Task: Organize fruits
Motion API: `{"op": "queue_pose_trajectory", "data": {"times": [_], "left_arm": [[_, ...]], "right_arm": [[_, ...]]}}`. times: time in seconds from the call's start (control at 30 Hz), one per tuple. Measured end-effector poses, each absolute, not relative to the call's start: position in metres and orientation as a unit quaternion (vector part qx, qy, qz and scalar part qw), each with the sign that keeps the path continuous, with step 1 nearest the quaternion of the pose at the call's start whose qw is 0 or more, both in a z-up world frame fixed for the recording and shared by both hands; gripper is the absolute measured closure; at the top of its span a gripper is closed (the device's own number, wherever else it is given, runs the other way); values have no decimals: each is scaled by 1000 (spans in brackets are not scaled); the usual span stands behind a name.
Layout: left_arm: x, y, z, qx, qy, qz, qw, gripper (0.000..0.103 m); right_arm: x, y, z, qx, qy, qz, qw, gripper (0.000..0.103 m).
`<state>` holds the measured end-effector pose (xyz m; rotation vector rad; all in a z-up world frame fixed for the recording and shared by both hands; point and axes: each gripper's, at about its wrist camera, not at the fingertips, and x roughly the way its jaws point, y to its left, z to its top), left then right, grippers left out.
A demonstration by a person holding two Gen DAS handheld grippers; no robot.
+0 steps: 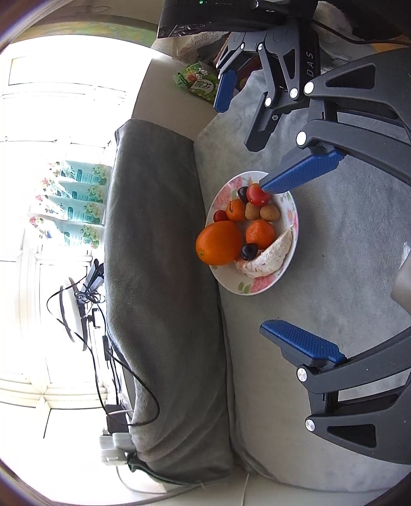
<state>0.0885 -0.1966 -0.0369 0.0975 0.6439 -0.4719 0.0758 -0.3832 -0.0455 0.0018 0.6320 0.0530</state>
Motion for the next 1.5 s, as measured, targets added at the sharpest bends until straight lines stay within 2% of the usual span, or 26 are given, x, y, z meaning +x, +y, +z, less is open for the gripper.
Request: {"op": "queue_pose_trajectory", "data": {"times": [1.5], "left_arm": [[69, -177, -29, 38, 315, -212, 924, 18]], "right_arm": [[64, -369, -42, -2, 310, 22, 950, 1]]}}
